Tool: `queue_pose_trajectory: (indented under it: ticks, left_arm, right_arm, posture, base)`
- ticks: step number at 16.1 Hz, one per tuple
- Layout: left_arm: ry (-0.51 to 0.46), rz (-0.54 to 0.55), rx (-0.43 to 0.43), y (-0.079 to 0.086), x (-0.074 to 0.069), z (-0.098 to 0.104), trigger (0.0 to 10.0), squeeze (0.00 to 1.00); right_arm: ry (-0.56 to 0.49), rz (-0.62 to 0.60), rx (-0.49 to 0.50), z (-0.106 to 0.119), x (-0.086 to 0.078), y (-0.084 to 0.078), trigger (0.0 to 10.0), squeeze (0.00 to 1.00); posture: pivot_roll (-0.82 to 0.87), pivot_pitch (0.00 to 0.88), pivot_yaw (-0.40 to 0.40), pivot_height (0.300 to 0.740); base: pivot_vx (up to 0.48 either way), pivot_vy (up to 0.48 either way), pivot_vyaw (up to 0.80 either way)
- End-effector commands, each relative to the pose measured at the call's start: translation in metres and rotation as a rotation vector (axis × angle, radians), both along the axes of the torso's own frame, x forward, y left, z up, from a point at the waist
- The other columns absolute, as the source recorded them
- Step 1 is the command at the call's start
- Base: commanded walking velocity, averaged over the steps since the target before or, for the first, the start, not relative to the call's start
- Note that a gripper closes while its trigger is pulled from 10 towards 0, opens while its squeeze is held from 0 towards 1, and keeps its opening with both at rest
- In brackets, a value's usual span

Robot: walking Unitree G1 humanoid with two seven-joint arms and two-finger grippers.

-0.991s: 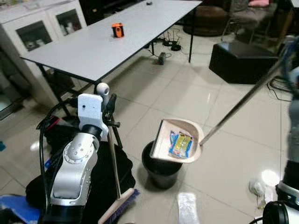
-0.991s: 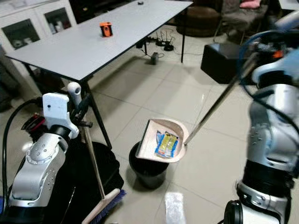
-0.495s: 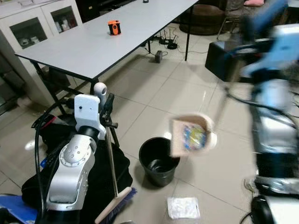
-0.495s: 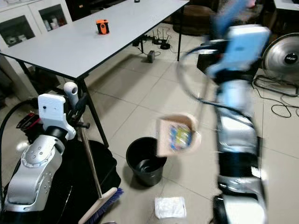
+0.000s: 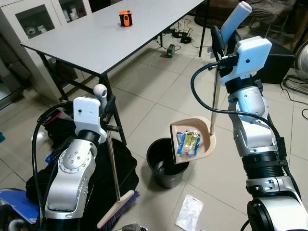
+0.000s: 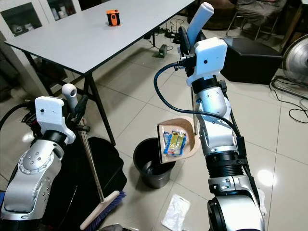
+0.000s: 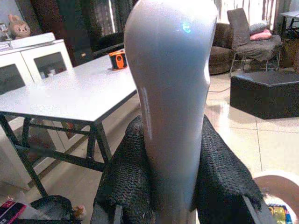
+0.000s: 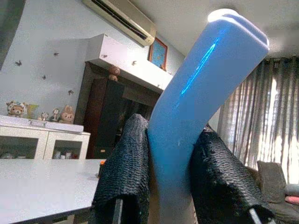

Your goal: Sweep floor

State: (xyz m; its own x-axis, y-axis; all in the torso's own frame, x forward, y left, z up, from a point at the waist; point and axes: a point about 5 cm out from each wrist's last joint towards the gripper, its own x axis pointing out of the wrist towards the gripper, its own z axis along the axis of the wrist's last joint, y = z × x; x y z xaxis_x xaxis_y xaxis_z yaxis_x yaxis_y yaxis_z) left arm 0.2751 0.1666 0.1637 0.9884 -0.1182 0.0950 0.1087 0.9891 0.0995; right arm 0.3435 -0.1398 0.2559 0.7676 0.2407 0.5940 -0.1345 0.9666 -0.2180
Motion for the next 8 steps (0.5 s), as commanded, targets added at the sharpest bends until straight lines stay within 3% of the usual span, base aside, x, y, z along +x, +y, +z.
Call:
queue_pose_trajectory:
  ticks: [1, 8]
  left_arm:
    - [-0.001, 0.033, 0.049, 0.0082, -0.0018, 0.0021, 10.0, 0.0]
    - [-0.001, 0.033, 0.049, 0.0082, -0.0018, 0.0021, 10.0, 0.0]
  right_arm:
    - [-0.089, 0.024, -0.007, 0.0179, -0.0033, 0.0048, 10.0, 0.0]
    - [-0.089, 0.024, -0.007, 0.0179, -0.0033, 0.0048, 10.0, 0.0]
  posture:
    - [0.06, 0.026, 0.062, 0.74]
    - [0.06, 0.026, 0.062, 0.74]
  base:
    - [0.0, 0.0, 0.0]
    - [0.0, 0.0, 0.0]
